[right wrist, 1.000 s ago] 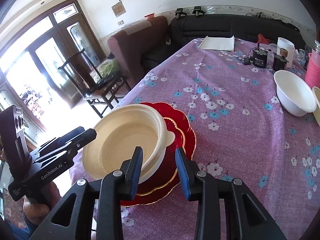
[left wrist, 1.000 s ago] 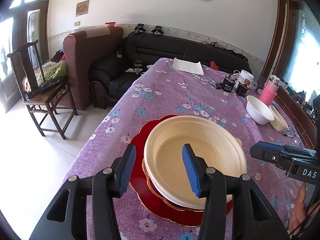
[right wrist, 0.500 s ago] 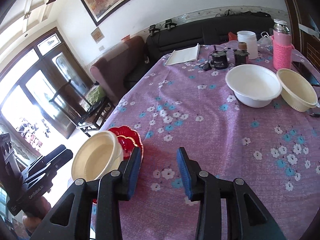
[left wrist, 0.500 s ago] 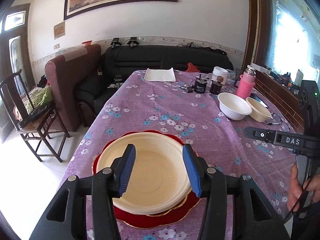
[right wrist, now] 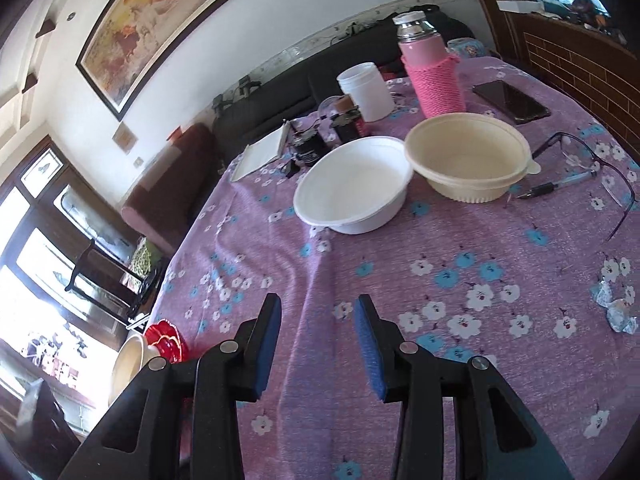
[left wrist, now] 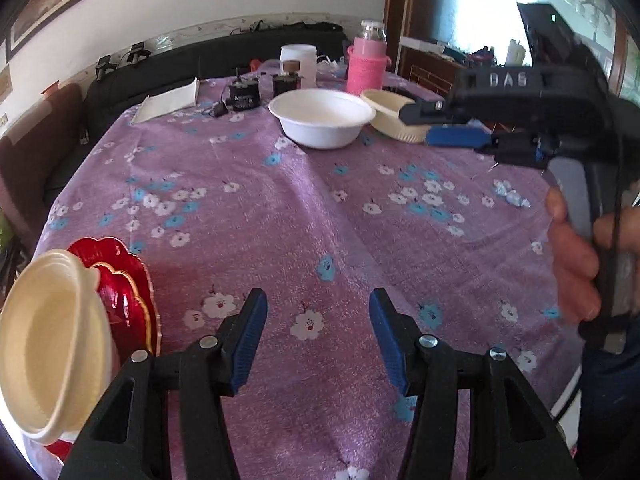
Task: Organize plates and bowls
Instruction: 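Open the right tool to release the cream bowl and withdraw, then move the right tool toward the white bowl and grasp its rim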
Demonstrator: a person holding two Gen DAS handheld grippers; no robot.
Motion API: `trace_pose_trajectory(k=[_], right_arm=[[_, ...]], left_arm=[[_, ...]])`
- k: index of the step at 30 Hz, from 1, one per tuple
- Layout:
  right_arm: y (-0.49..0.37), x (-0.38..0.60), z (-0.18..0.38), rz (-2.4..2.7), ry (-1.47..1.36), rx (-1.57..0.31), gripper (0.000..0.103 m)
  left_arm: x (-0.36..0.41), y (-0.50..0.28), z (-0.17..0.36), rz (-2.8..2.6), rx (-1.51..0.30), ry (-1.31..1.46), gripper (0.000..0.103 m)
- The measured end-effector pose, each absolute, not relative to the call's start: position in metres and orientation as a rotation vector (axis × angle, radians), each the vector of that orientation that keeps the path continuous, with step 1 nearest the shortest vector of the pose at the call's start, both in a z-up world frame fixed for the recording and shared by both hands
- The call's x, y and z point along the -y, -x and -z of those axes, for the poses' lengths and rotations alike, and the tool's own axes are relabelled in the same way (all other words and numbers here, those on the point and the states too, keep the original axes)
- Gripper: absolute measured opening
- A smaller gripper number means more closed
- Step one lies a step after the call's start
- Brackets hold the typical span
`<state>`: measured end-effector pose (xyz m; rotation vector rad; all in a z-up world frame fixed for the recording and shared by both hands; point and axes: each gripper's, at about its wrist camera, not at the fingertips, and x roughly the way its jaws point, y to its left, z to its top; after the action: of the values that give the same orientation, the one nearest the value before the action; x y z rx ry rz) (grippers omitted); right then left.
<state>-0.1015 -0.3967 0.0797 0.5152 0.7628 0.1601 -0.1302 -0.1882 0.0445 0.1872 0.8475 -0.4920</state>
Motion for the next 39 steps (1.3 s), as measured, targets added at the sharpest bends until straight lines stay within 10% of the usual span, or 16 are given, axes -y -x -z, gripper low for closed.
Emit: trace_pose_trajectory(k=[18, 22, 39], right_arm=[[-0.022, 0.444, -0.037, 0.010, -0.649, -0.891, 0.042], [-0.029, 0.444, -0.023, 0.030, -0.669, -0.935, 0.013], [0.157, 0.454, -0.059, -0.217, -0.574, -0.958, 0.010]], left_arm=[[0.199, 0.112, -0.003, 0.508, -0.927, -0.188, 0.052], [0.199, 0.112, -0.003, 0.512, -0.927, -0.183, 0.052], [0.196, 0.105, -0.066, 0.562, -0.836, -0.075, 0.061]])
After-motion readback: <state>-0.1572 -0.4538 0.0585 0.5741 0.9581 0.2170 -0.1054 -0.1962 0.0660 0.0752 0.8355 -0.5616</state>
